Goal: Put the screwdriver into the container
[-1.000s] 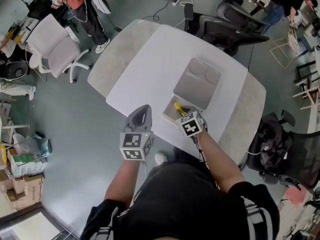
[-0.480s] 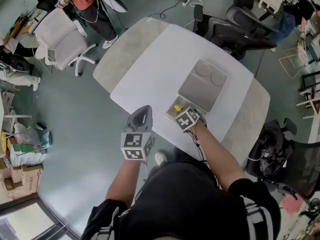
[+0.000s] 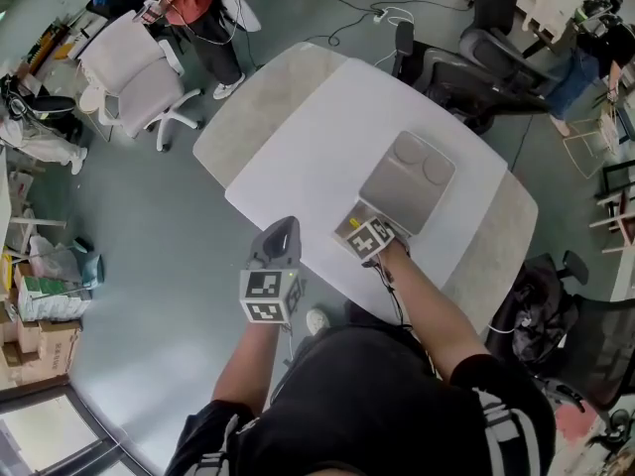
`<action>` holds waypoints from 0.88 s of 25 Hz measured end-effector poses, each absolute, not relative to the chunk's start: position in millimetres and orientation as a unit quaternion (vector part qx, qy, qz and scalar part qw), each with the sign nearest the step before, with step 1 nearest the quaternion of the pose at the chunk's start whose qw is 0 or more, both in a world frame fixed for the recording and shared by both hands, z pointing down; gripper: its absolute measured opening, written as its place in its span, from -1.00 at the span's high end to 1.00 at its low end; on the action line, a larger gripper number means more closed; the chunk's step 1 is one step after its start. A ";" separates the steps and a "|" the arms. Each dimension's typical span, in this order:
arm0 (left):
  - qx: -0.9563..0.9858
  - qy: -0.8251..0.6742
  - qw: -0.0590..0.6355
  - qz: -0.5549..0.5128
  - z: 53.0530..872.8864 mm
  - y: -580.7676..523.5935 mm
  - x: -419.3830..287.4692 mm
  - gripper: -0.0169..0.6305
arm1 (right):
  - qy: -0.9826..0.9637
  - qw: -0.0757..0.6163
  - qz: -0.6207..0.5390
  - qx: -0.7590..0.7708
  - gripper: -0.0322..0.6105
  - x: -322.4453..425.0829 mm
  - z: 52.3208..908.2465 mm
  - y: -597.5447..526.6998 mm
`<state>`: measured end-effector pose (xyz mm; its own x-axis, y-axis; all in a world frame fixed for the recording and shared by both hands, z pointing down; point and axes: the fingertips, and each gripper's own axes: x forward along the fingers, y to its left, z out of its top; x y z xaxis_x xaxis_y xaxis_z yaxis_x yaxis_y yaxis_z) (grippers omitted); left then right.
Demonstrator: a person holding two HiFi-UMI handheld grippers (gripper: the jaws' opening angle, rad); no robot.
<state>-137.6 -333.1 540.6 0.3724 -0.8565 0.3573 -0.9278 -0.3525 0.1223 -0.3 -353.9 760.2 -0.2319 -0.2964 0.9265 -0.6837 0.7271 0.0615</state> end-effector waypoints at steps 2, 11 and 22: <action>0.813 -0.550 0.151 0.115 539.3 -332.3 -140.4 0.92 | -0.768 0.523 0.182 0.322 0.69 -4.4 757.4 -355.8; 0.818 -0.544 0.146 0.116 530.5 -332.8 -138.5 0.92 | -0.790 0.479 0.173 0.341 0.57 -12.4 723.6 -362.3; 0.836 -0.528 0.114 0.094 502.5 -336.8 -123.5 0.92 | -0.848 0.247 0.097 0.459 0.86 -0.5 582.9 -370.7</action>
